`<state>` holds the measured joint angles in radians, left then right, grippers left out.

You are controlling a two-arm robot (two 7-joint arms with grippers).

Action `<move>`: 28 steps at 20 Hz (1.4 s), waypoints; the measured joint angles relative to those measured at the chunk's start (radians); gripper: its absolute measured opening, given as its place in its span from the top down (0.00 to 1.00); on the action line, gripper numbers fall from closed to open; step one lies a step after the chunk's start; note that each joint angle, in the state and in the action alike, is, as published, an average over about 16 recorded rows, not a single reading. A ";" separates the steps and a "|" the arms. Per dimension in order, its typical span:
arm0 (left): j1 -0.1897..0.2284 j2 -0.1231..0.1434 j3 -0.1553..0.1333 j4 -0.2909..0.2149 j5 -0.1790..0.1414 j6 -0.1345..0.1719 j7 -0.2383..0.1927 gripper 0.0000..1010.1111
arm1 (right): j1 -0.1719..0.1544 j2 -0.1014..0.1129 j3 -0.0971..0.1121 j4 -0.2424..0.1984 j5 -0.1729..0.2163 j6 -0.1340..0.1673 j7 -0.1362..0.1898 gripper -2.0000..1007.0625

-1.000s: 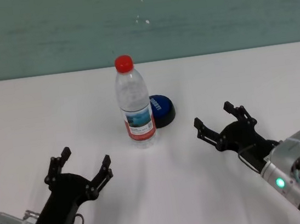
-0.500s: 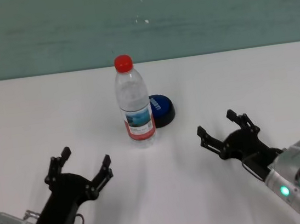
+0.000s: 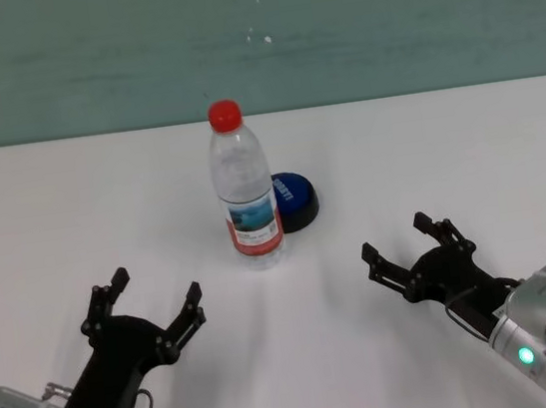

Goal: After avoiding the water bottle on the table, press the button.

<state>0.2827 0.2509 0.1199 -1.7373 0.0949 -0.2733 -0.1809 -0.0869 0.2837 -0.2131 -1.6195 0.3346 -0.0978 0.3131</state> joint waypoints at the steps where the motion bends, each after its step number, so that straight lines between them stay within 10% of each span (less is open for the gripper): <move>1: 0.000 0.000 0.000 0.000 0.000 0.000 0.000 0.01 | 0.000 0.001 0.000 -0.001 0.002 0.002 0.001 0.00; 28: 0.000 0.000 0.000 0.000 0.000 0.000 0.000 0.01 | 0.002 0.001 -0.001 -0.001 0.012 0.007 -0.002 0.00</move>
<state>0.2827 0.2509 0.1199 -1.7373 0.0949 -0.2733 -0.1809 -0.0851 0.2845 -0.2145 -1.6205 0.3469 -0.0903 0.3113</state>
